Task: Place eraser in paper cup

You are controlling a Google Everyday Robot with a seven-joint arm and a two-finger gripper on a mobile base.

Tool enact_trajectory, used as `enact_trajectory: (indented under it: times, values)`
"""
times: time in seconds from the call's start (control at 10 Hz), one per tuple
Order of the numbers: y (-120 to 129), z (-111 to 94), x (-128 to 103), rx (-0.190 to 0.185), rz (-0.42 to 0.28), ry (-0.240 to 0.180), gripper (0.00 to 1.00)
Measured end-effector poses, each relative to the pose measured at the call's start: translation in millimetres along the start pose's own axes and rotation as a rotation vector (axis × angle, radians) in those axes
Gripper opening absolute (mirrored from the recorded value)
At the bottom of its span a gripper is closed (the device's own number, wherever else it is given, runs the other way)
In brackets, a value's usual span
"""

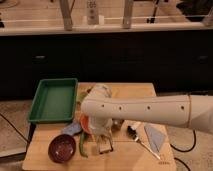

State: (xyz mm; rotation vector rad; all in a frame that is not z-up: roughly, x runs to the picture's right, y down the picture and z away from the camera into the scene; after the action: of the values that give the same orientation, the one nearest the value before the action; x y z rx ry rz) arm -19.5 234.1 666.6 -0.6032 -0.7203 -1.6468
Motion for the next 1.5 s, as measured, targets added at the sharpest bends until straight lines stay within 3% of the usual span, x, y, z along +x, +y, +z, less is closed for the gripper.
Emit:
enact_trajectory:
  times: [0.2, 0.9, 1.5]
  values:
    - [1.2, 2.3, 0.9, 0.002, 0.008, -0.005, 0.08]
    - [4.2, 5.7, 2.4, 0.003, 0.009, -0.017, 0.76]
    - [7.2, 7.8, 0.6, 0.004, 0.0, -0.022, 0.8]
